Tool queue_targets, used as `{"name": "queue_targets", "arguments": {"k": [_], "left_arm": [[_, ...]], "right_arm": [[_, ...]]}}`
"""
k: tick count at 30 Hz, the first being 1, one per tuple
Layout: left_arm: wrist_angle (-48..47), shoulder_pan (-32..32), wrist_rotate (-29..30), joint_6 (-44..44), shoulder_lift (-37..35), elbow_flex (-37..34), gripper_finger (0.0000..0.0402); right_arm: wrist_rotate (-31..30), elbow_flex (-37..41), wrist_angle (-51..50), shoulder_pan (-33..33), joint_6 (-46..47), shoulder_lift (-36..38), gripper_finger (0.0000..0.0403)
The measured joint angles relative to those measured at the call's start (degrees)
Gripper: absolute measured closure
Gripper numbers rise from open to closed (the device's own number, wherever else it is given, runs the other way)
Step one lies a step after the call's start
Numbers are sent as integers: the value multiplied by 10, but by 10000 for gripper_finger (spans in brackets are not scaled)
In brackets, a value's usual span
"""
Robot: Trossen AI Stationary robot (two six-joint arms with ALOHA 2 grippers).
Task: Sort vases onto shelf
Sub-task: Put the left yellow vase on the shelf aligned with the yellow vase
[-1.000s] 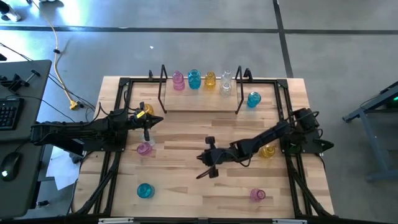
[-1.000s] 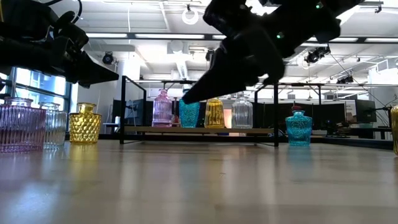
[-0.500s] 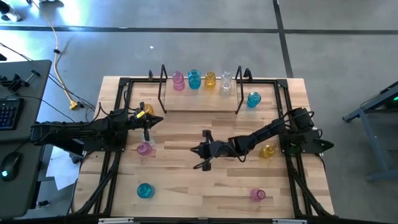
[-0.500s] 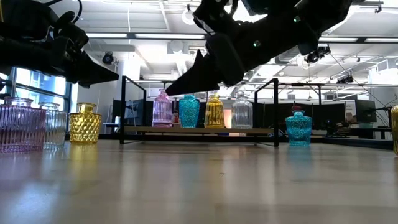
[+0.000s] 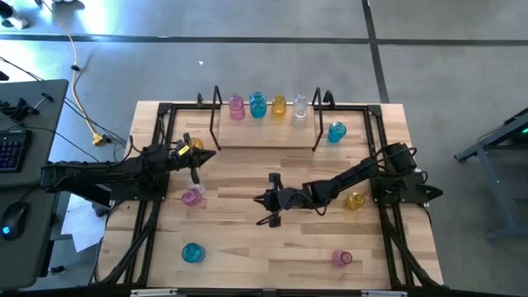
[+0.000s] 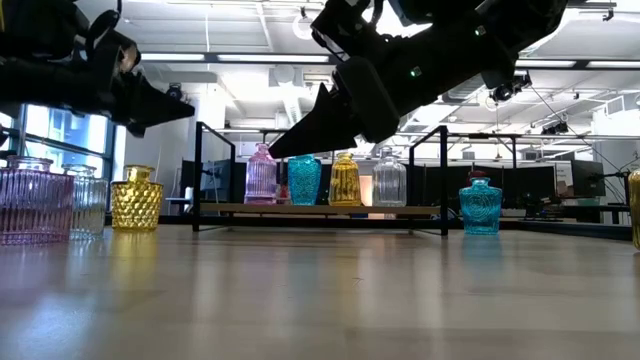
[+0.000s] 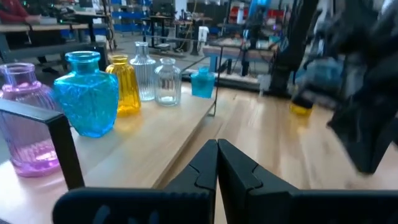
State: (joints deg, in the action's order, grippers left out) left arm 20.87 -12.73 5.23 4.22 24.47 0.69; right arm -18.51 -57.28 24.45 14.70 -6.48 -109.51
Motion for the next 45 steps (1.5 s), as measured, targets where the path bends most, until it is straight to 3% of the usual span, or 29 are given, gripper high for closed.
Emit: {"name": "queue_targets", "arguments": {"k": [3, 6, 9, 17, 23, 35, 45], "left_arm": [[12, 0, -16, 29, 0, 0, 401], [21, 0, -83, 15, 0, 13, 401], [-40, 0, -107, 16, 0, 68, 401], [-407, 0, -8, -1, 57, 278, 384], [-594, 0, 2, -17, 140, 374, 356], [-751, -26, 63, -54, 276, 441, 359], [-784, -66, 85, -75, 347, 442, 292]], "right_arm": [[0, 0, 0, 0, 0, 0, 403], [0, 0, 0, 0, 0, 0, 403], [0, 0, -2, -1, 0, 0, 403], [0, 0, -4, -1, 0, 0, 403], [0, 0, -11, -1, 0, 0, 403], [0, 0, -15, -1, 5, 0, 403], [0, 0, -15, -1, 5, 0, 403]]}}
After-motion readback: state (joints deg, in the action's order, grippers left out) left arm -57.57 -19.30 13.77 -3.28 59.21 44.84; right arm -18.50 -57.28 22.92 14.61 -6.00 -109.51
